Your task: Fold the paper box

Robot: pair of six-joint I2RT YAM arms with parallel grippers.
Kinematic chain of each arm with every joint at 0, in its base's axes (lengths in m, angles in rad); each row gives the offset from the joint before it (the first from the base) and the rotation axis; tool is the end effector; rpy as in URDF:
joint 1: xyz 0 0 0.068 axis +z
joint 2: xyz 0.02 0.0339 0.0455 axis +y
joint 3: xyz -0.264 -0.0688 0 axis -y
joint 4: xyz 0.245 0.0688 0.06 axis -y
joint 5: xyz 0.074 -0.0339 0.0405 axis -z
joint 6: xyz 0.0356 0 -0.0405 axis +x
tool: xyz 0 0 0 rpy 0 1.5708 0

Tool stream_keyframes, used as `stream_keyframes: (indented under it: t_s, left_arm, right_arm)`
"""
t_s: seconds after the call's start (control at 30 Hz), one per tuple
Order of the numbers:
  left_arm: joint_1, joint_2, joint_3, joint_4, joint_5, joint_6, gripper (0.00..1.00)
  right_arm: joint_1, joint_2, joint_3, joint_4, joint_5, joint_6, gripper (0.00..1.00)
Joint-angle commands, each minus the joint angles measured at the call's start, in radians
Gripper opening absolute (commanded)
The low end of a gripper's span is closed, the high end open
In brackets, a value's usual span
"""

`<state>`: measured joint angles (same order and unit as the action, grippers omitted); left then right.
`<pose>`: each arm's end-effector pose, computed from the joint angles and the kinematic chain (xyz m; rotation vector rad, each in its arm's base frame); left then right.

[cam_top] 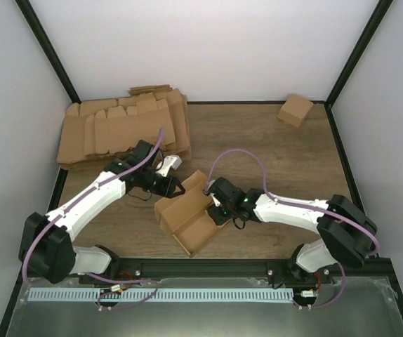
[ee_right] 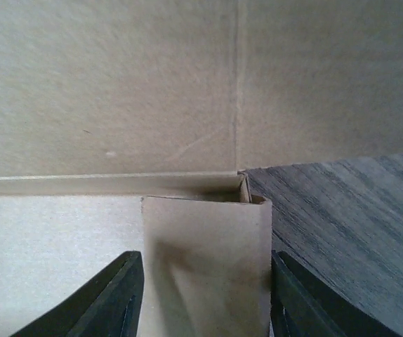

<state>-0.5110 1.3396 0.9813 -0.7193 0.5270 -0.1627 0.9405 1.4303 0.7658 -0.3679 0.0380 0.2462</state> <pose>0.2177 -0.1426 0.2485 0.6500 2.6338 -0.9143 0.1597 0.2166 0.1770 -0.8887 2.4973 0.3671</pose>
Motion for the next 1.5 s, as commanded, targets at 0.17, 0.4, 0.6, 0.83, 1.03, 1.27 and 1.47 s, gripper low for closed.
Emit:
stream_keyframes:
  t_s: [0.17, 0.4, 0.6, 0.83, 1.03, 1.27, 1.47]
  left_arm:
    - [-0.003, -0.067, 0.040, 0.000, -0.010, -0.025, 0.39]
    - [-0.003, -0.081, 0.034, 0.009, -0.010, -0.039, 0.43]
    - [-0.003, -0.092, 0.043, 0.006, -0.029, -0.048, 0.44]
    - [-0.003, -0.110, 0.058, -0.004, -0.047, -0.057, 0.45]
    - [-0.002, -0.109, 0.064, -0.007, -0.047, -0.059, 0.45]
    - [-0.003, -0.128, 0.091, -0.028, -0.079, -0.068, 0.51]
    - [-0.002, -0.168, 0.141, -0.065, -0.146, -0.080, 0.64]
  right_arm:
    - [-0.017, 0.038, 0.054, -0.030, -0.024, -0.029, 0.49]
    - [-0.017, 0.081, 0.079, -0.071, 0.021, -0.032, 0.37]
    - [-0.017, 0.139, 0.099, -0.101, 0.073, 0.009, 0.31]
    - [-0.003, 0.153, 0.108, -0.124, 0.187, 0.062, 0.07]
    - [0.018, 0.170, 0.118, -0.141, 0.254, 0.086, 0.04]
    - [0.017, 0.117, 0.108, -0.114, 0.233, 0.105, 0.21]
    - [0.016, 0.099, 0.101, -0.097, 0.165, 0.113, 0.33]
